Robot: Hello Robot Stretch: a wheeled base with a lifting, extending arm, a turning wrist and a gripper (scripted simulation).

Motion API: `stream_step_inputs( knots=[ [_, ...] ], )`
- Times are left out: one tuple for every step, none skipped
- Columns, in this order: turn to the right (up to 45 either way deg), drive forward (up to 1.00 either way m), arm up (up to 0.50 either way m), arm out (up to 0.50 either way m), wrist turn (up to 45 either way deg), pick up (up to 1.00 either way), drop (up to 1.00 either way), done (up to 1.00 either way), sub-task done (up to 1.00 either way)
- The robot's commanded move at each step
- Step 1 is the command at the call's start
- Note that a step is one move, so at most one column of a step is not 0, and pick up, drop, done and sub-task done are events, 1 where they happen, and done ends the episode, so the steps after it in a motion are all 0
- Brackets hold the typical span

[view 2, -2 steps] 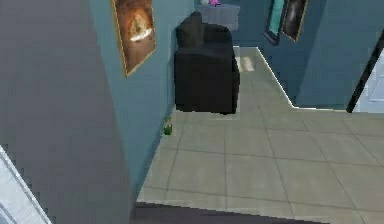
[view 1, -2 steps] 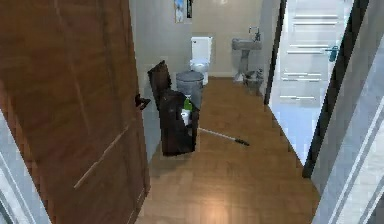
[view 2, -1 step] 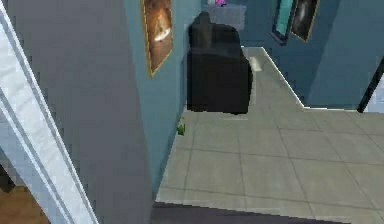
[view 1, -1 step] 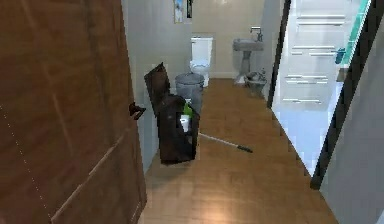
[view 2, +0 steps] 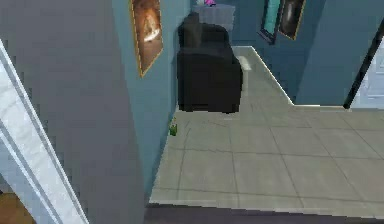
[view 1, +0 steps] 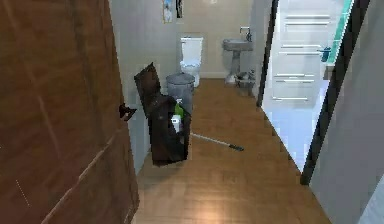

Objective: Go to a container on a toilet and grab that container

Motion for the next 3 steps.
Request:
stream_step_inputs(
  knots=[
    [-39.0, 0.00, 0.00, 0.00, 0.0, 0.00, 0.00, 0.00, 0.00],
    [0.0, 0.20, 0.00, 0.00, 0.0, 0.00, 0.00, 0.00, 0.00],
    [45.0, 0.00, 0.00, 0.00, 0.0, 0.00, 0.00, 0.00, 0.00]
  ],
)
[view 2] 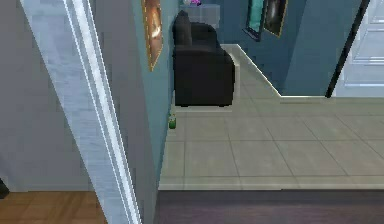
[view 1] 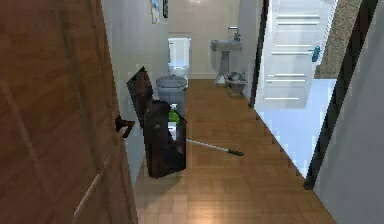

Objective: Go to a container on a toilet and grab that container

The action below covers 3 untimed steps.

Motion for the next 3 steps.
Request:
stream_step_inputs(
  knots=[
    [6.0, 0.00, 0.00, 0.00, 0.0, 0.00, 0.00, 0.00, 0.00],
    [0.0, 0.90, 0.00, 0.00, 0.0, 0.00, 0.00, 0.00, 0.00],
    [6.0, 0.00, 0.00, 0.00, 0.0, 0.00, 0.00, 0.00, 0.00]
  ],
)
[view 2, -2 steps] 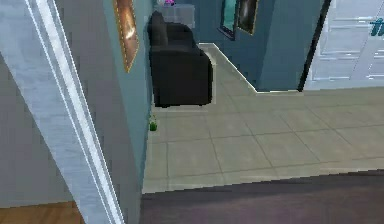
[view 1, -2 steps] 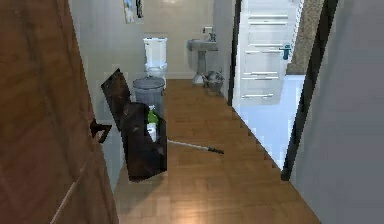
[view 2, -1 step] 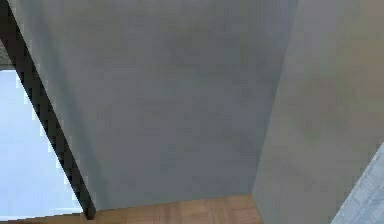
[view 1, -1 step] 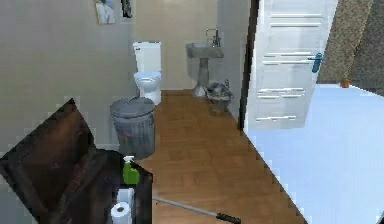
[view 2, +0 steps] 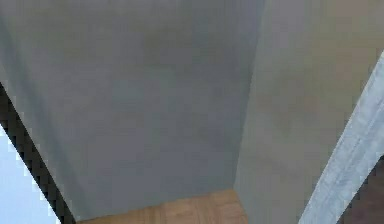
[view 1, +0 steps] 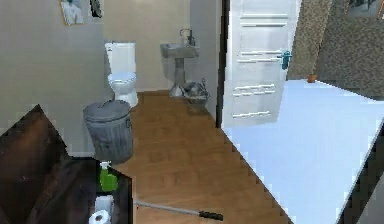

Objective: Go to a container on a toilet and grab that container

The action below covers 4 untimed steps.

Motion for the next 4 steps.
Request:
stream_step_inputs(
  knots=[
    [0.0, 0.30, 0.00, 0.00, 0.0, 0.00, 0.00, 0.00, 0.00],
    [-45.0, 0.00, 0.00, 0.00, 0.0, 0.00, 0.00, 0.00, 0.00],
    [-45.0, 0.00, 0.00, 0.00, 0.0, 0.00, 0.00, 0.00, 0.00],
    [-30.0, 0.00, 0.00, 0.00, 0.0, 0.00, 0.00, 0.00, 0.00]
  ],
)
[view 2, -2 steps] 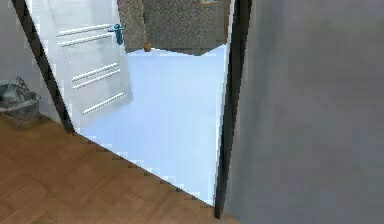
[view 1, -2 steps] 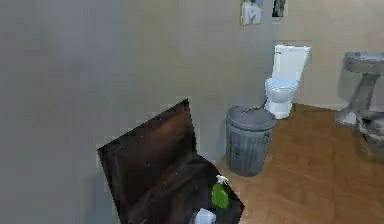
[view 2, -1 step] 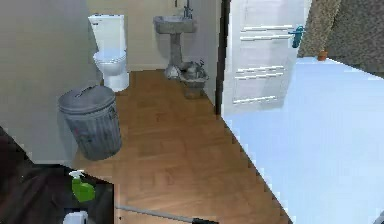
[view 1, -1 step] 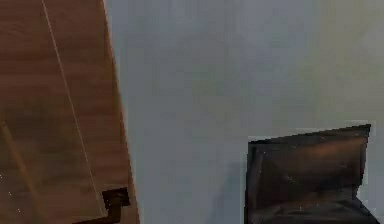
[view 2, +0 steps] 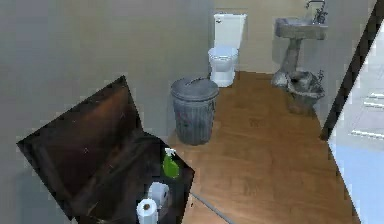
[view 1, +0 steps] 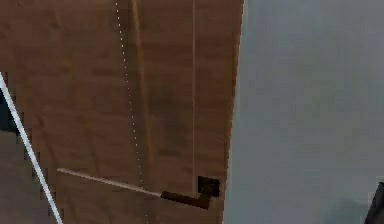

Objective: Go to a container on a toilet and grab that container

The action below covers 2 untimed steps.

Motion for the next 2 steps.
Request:
stream_step_inputs(
  knots=[
    [45.0, 0.00, 0.00, 0.00, 0.0, 0.00, 0.00, 0.00, 0.00],
    [45.0, 0.00, 0.00, 0.00, 0.0, 0.00, 0.00, 0.00, 0.00]
  ],
)
